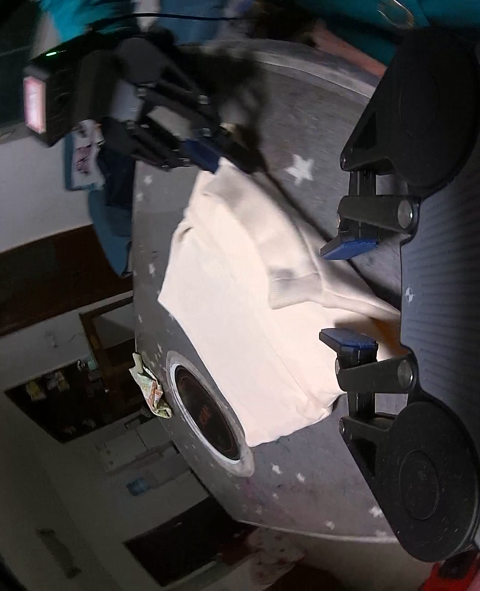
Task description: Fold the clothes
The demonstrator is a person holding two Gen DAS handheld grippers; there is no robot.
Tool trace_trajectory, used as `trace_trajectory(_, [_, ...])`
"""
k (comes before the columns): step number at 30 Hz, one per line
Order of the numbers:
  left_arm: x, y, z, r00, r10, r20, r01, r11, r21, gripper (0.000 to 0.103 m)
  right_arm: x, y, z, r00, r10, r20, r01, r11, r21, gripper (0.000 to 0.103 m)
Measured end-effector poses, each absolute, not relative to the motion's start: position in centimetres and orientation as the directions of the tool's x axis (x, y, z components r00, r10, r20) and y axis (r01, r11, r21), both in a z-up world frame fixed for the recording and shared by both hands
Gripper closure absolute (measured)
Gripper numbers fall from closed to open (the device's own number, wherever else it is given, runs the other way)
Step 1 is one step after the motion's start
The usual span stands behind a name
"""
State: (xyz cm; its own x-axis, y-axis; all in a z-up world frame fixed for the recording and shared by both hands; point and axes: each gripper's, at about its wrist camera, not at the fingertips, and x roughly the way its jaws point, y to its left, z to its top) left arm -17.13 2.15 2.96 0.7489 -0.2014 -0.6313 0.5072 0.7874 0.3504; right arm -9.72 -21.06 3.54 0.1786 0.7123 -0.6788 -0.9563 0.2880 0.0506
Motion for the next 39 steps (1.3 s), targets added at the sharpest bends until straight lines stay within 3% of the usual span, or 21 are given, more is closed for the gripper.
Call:
trace_trajectory(3, [-17.0,2.1,2.2,0.744,-0.182,-0.643,0.528,0.75,0.4,0.06,-11.2,-20.8,3.3,0.225,0.705,-0.672,-0.96,0.278,-0.031,0.083])
trace_trajectory(7, [-17.0,2.7,1.8,0.736,-0.209,-0.644,0.571,0.702,0.426,0.064,-12.6,-20.1,2.9,0.306,0.686,-0.66,-0.944,0.311,-0.114,0.083])
trace_trajectory(13, [-16.8,4.0,1.9,0.725,-0.274,-0.632,0.604,0.693,0.393,0.089,-14.0,-19.3,2.9,0.411,0.654,-0.635,-0.896,0.417,-0.151,0.093])
trace_trajectory(17, [-17.9,4.7,2.5,0.742,-0.315,-0.592,0.585,0.735,0.343,0.095,-15.6,-19.3,4.0,0.449,0.647,-0.615,-0.876,0.453,-0.164,0.095])
trace_trajectory(21, [-19.6,5.7,3.8,0.753,-0.361,-0.55,0.558,0.794,0.242,0.096,-17.3,-19.5,5.5,0.472,0.647,-0.598,-0.866,0.467,-0.178,0.095])
trace_trajectory(30, [-24.2,6.0,7.1,0.772,-0.393,-0.499,0.524,0.838,0.151,0.096,-20.6,-20.5,10.1,0.416,0.681,-0.603,-0.9,0.405,-0.165,0.095])
trace_trajectory(39, [-18.9,6.5,10.2,0.804,-0.363,-0.47,0.477,0.867,0.147,0.097,-16.1,-20.1,13.4,0.449,0.686,-0.573,-0.887,0.42,-0.194,0.095])
